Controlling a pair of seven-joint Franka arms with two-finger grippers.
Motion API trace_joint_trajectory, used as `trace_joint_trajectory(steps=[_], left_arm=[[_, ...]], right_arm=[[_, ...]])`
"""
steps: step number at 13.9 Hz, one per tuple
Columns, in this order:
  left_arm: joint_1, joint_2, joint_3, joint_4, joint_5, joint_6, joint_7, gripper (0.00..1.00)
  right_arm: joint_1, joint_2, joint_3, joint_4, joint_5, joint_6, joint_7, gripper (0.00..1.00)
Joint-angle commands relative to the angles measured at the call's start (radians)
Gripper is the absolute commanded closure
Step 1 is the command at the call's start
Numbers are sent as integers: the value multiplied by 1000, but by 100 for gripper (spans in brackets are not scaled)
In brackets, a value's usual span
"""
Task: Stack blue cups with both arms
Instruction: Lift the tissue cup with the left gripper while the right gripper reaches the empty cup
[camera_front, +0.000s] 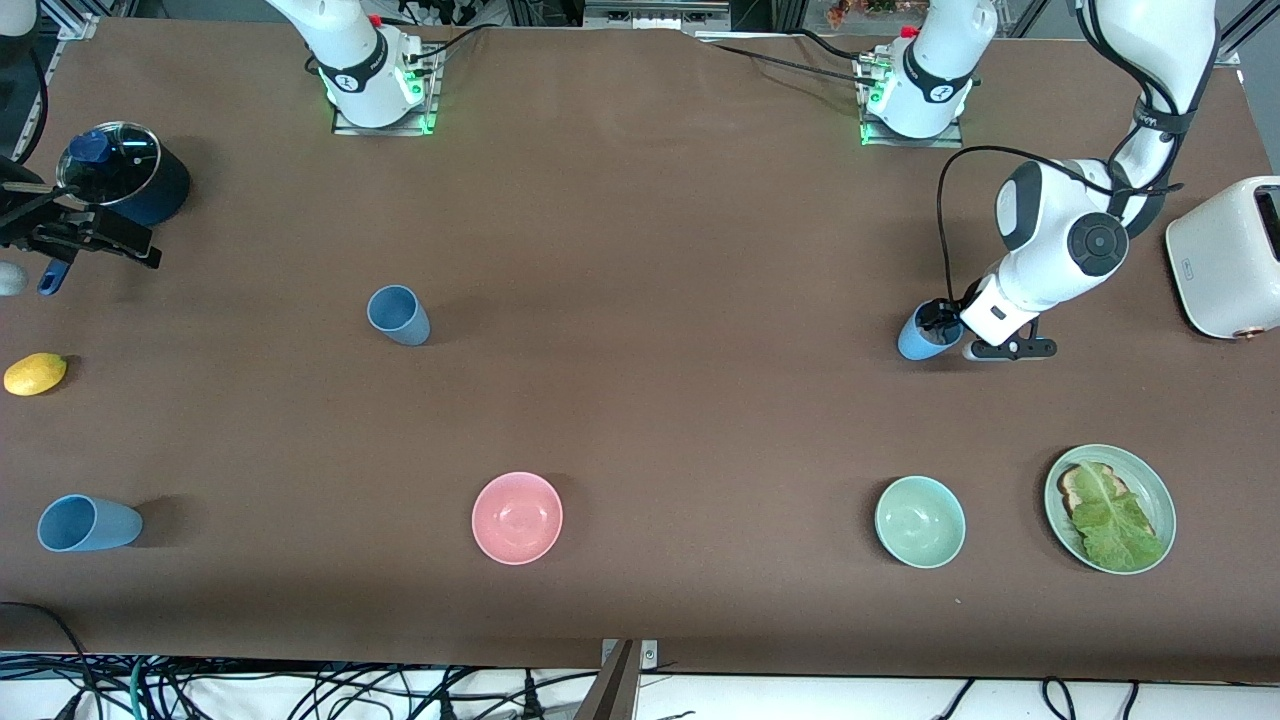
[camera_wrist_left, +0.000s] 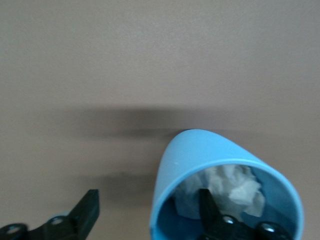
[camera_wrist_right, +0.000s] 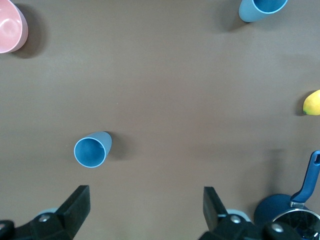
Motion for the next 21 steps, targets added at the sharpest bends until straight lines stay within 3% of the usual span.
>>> trace_joint_trajectory(steps=[1, 4, 7, 12, 15, 18, 21], left_arm=[[-15, -9, -4, -5, -69, 4, 3, 38], [-18, -11, -4, -3, -70, 4, 3, 78], [-18, -12, -4, -2, -72, 1, 1, 100], [-21, -50, -6, 41, -93, -51, 0, 100], [-27, -66, -6, 127, -93, -149, -29, 100], [-70, -74, -6, 245, -93, -313, -123, 100], [-139, -84, -4, 290, -92, -348, -238, 100]], right_arm=[[-2, -11, -1, -6, 14, -9, -3, 0], [1, 30, 2, -5, 8, 3, -9, 0], [7, 139, 0, 14, 14, 0, -10, 0], [48, 208, 2, 11, 13, 17, 0, 0], [111, 236, 2, -15, 14, 75, 34, 0], [177, 224, 8, -145, 17, 242, 181, 0], [179, 164, 38, -293, 17, 392, 220, 0]])
